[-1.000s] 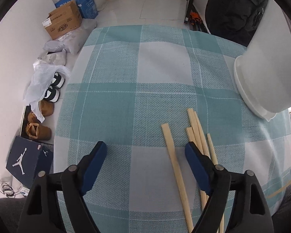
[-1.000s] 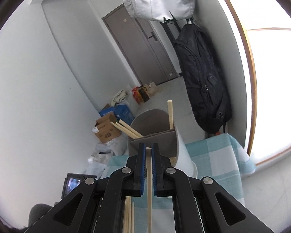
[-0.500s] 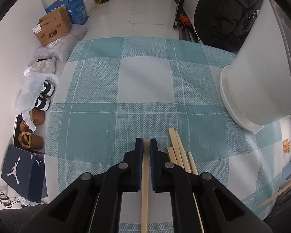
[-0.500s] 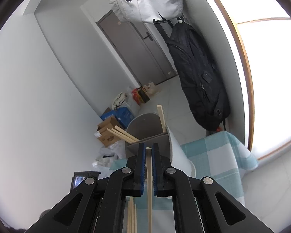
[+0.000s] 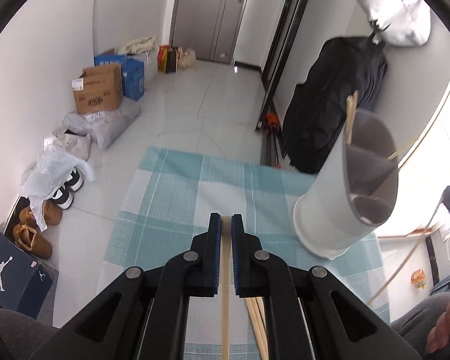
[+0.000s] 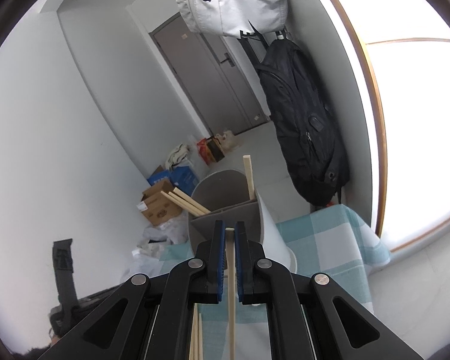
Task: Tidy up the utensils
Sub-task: 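Lift the chopstick toward the holder with the left gripper while the right gripper holds its chopstick above it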
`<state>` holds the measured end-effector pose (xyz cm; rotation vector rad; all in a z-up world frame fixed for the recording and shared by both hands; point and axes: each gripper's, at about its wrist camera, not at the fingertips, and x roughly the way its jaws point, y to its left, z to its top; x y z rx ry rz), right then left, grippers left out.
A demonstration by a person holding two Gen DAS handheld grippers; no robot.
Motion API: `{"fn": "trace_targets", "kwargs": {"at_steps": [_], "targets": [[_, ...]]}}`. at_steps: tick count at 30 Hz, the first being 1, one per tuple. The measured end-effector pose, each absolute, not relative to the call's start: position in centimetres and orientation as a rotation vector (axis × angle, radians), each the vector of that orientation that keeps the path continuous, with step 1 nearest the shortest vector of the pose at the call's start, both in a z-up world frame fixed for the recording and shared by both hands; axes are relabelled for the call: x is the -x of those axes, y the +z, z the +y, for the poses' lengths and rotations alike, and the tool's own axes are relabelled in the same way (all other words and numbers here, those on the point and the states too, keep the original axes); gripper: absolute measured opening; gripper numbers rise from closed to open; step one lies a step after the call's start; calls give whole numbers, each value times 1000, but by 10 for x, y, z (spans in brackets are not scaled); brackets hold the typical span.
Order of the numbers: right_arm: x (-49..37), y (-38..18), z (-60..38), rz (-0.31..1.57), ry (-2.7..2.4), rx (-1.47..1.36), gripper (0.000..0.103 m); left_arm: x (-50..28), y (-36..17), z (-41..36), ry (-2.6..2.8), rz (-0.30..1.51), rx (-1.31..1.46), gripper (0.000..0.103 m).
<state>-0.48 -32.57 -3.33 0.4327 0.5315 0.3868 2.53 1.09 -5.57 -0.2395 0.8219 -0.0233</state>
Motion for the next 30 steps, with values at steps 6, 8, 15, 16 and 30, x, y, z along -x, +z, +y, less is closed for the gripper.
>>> {"fn": "trace_targets", "kwargs": {"at_steps": [6, 8, 15, 16, 30], "targets": [[16, -31, -312, 514, 386, -392, 5, -15, -43, 13, -62, 753, 229, 2], [21, -29, -308, 510, 388, -386, 5, -12, -38, 12, -78, 749, 226, 2], [32, -14, -299, 469, 392, -354, 5, 0, -14, 6, -154, 711, 200, 2], [34, -12, -299, 463, 391, -352, 5, 0, -11, 5, -159, 712, 196, 2], [32, 53, -311, 364, 406, -342, 5, -5, 54, -7, -233, 633, 278, 2]]}}
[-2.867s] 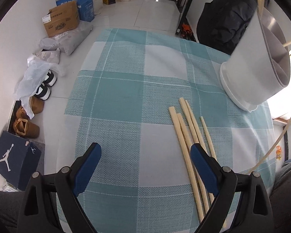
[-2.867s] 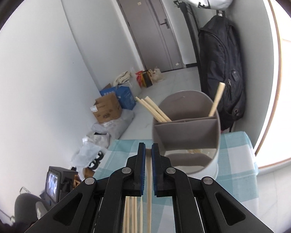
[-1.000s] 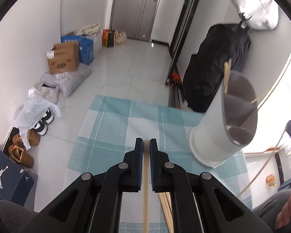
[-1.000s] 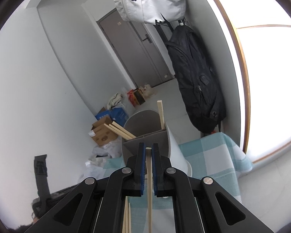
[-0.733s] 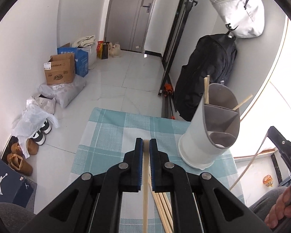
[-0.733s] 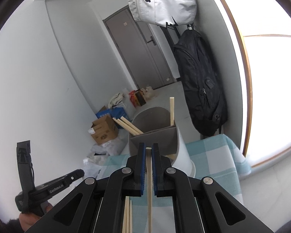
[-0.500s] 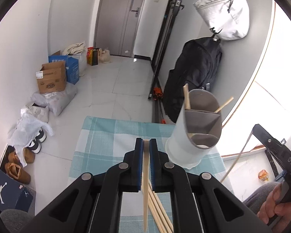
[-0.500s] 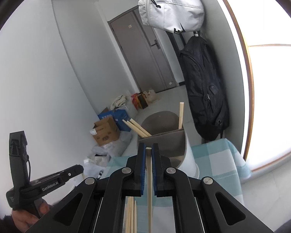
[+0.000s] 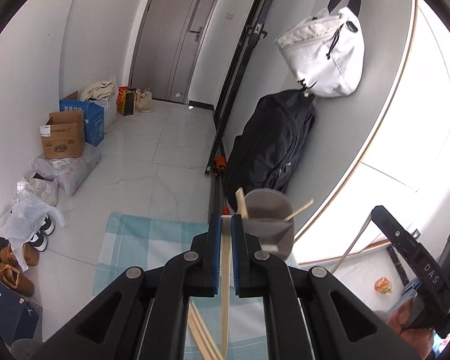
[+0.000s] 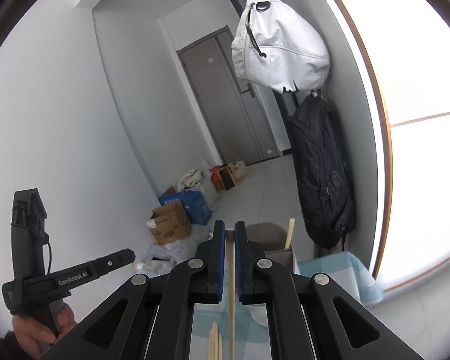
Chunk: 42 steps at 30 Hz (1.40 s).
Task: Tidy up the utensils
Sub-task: 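Lift the chopstick toward the holder with the left gripper while the right gripper holds its chopstick above it, then lower both held chopsticks into the utensil holder and open both grippers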
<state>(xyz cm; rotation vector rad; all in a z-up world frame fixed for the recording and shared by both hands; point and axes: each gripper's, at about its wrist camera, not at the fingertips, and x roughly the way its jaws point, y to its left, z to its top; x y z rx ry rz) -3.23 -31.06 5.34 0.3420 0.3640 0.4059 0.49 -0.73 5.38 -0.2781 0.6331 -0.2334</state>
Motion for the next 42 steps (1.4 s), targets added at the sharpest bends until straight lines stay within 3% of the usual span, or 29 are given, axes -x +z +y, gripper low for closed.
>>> {"fn": "trace_targets", "kwargs": {"at_steps": [21, 42], "targets": [[-41, 140, -322, 264, 406, -299, 5, -71, 135, -40, -295, 521, 267, 2], [-113, 95, -324, 238, 359, -292, 5, -134, 98, -44, -331, 460, 319, 2]]}}
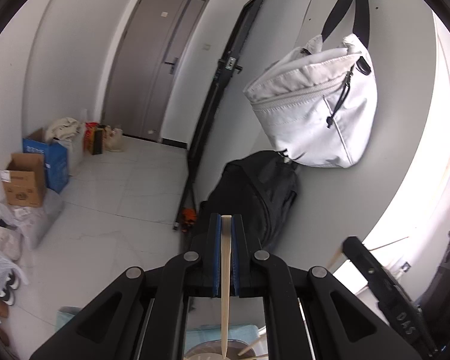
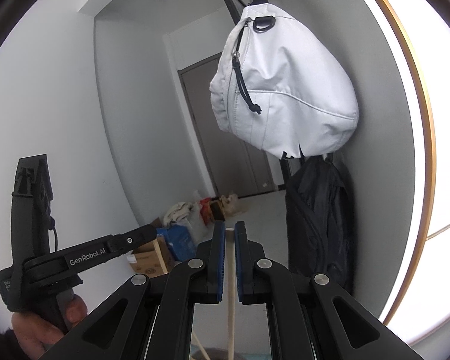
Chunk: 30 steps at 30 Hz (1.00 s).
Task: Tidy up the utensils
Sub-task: 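Lower both held chopsticks into the utensil holder and open both grippers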
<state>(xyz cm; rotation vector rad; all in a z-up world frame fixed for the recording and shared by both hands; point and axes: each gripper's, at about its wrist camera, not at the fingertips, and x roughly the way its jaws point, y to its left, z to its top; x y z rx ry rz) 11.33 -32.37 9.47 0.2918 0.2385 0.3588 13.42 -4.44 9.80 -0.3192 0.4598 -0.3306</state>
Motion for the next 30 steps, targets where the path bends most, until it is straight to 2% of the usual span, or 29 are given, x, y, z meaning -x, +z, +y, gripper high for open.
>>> {"fn": "trace_targets", "kwargs": {"at_steps": [6, 12, 19, 30], "targets": [[-113, 68, -307, 243, 361, -249, 5, -124, 76, -47, -340, 441, 315, 2], [-114, 50, -305, 289, 381, -257, 5, -111, 72, -55, -351, 360, 241, 2], [-117, 41, -303, 325, 404, -262, 5, -109, 64, -63, -376, 353, 175, 2], [-107, 34, -297, 407, 494, -276, 8, -119, 55, -46, -483, 543, 240, 3]]}}
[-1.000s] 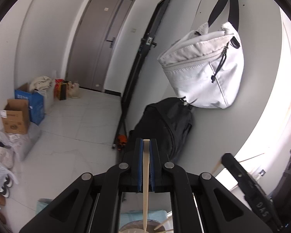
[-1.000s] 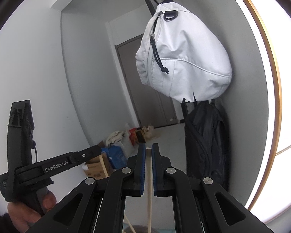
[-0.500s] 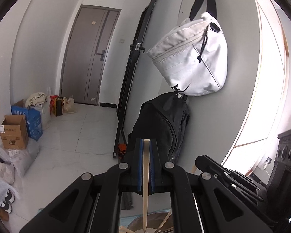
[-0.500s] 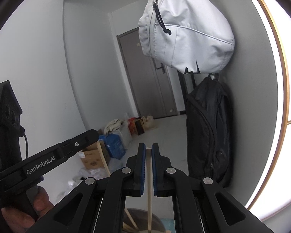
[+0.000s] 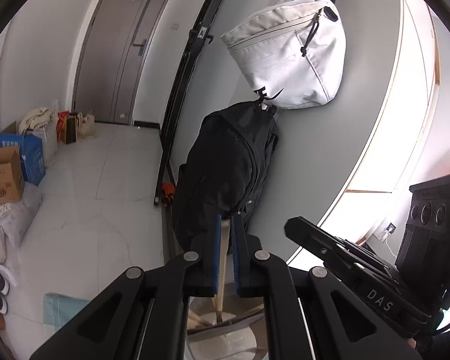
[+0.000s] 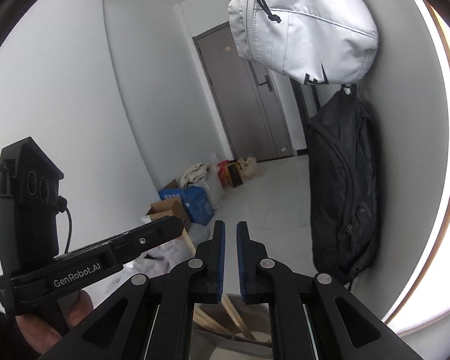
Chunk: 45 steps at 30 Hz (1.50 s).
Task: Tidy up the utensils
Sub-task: 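Lower both held chopsticks into the utensil holder and open both grippers, then raise both grippers away from the utensil holder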
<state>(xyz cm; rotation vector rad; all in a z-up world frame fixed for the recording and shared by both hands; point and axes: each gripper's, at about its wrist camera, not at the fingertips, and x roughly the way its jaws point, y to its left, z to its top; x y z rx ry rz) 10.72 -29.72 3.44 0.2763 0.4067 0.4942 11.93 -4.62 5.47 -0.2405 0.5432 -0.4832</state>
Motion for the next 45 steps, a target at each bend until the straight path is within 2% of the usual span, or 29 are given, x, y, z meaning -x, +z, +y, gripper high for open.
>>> {"fn": "trace_targets", "kwargs": {"at_steps": [2, 3, 4, 5, 6, 7, 8, 13, 17, 18, 19, 26, 28, 30, 38, 42, 45], "targets": [[-100, 36, -302, 408, 493, -292, 8, -120, 59, -42, -493, 567, 246, 3], [-97, 38, -303, 406, 487, -295, 8, -119, 61, -41, -493, 587, 250, 8], [-94, 39, -305, 404, 481, -295, 8, -118, 62, -41, -485, 598, 248, 21], [-89, 42, -307, 400, 476, -297, 8, -117, 65, -40, -469, 608, 243, 31], [-86, 44, -309, 398, 471, -298, 10, -114, 67, -38, -453, 605, 244, 46], [-82, 46, -310, 394, 464, -299, 13, -110, 69, -37, -443, 592, 250, 51], [-77, 48, -311, 389, 458, -300, 14, -105, 72, -35, -433, 576, 251, 51], [-56, 53, -317, 369, 440, -308, 34, -89, 79, -32, -361, 581, 229, 52], [-38, 52, -319, 367, 435, -309, 37, -73, 87, -28, -321, 570, 221, 55], [-34, 52, -319, 366, 435, -309, 38, -66, 89, -28, -310, 568, 215, 64], [-30, 53, -319, 365, 437, -310, 40, -60, 90, -27, -304, 561, 216, 69], [4, 65, -315, 325, 465, -286, 49, -31, 97, -23, -264, 537, 224, 71], [12, 67, -313, 316, 472, -280, 54, -23, 98, -19, -257, 530, 228, 79], [21, 69, -311, 307, 477, -277, 55, -15, 99, -17, -247, 517, 233, 80], [47, 66, -304, 310, 486, -267, 71, 16, 95, -20, -170, 452, 143, 81], [60, 58, -299, 312, 486, -259, 75, 27, 85, -24, -162, 441, 121, 91], [68, 48, -295, 328, 485, -245, 78, 33, 73, -22, -160, 455, 140, 92]]}}
